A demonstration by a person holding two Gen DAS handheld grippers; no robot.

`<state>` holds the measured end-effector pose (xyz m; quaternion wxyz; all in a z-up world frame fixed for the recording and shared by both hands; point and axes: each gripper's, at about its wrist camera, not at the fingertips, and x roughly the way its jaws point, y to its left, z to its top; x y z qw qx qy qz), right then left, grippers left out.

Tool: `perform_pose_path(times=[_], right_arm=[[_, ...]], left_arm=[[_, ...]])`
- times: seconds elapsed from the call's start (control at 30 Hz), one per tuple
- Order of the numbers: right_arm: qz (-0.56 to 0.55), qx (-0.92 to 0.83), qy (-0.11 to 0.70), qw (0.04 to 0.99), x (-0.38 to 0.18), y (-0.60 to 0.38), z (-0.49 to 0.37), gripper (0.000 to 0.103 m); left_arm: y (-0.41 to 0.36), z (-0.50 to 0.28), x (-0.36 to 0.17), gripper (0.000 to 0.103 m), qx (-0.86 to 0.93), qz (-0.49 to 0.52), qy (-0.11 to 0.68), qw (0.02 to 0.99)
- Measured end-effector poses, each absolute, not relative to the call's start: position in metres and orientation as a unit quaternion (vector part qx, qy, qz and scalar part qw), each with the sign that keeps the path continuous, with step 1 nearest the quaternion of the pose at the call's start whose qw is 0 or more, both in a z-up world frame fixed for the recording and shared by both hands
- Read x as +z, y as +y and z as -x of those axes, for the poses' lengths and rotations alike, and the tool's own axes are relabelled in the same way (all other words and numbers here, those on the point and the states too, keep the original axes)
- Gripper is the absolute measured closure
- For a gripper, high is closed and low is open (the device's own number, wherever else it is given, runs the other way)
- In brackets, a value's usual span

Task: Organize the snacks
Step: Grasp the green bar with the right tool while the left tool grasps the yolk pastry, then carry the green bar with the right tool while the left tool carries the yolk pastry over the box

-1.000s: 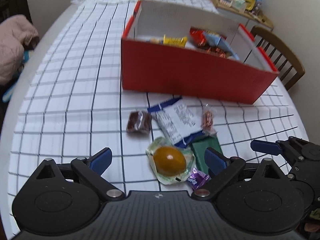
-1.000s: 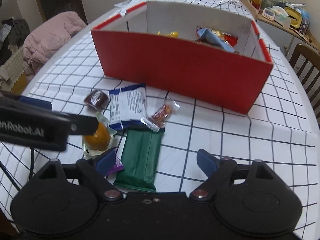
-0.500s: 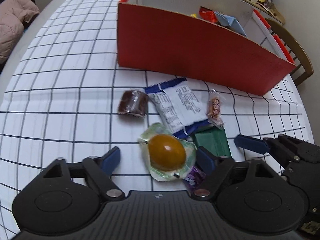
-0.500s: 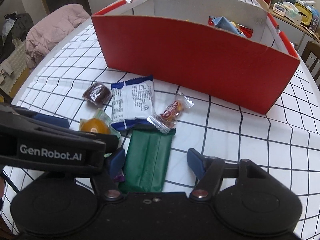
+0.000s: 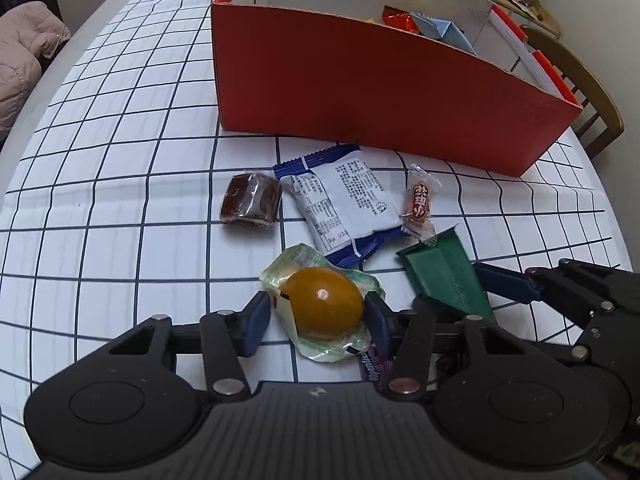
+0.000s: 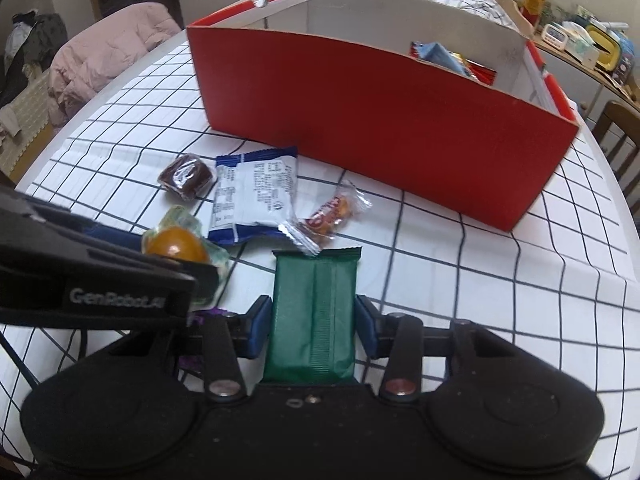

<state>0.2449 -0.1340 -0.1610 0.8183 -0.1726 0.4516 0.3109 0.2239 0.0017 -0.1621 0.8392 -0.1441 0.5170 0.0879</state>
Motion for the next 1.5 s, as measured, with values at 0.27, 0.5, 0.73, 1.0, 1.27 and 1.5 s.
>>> perform_pose_path(times=[0.27, 0.5, 0.73, 1.0, 1.27, 1.5], right_arm=[[0.137, 0.302, 0.454, 0.827, -0.145, -0.156, -0.240, 0.060], [0.117, 0.303, 0.443, 0.835, -0.117, -0.169, -0.230, 0.059], [0.103, 0.310, 0.423, 0.845, -0.083, -0.177, -0.223, 0.059], [0.104, 0.320, 0.403, 0.851, -0.050, -0.175, -0.228, 0.059], [0.105, 0.314, 0.378, 0.865, -0.025, -0.170, -0.255, 0.059], [0.100, 0.302, 0.363, 0.876, -0.009, -0.163, -0.289, 0.059]], left_arm=[[0.007, -0.208, -0.152, 0.053, 0.081, 0.159, 0.513, 0.840], [0.015, -0.187, -0.130, 0.053, 0.078, 0.163, 0.490, 0.853], [0.017, -0.174, -0.094, 0.052, 0.073, 0.150, 0.458, 0.873], [0.020, -0.177, -0.059, 0.052, 0.068, 0.141, 0.432, 0.888], [0.027, -0.199, -0.032, 0.052, 0.072, 0.131, 0.408, 0.901], [0.031, -0.231, -0.016, 0.052, 0.077, 0.118, 0.395, 0.908]])
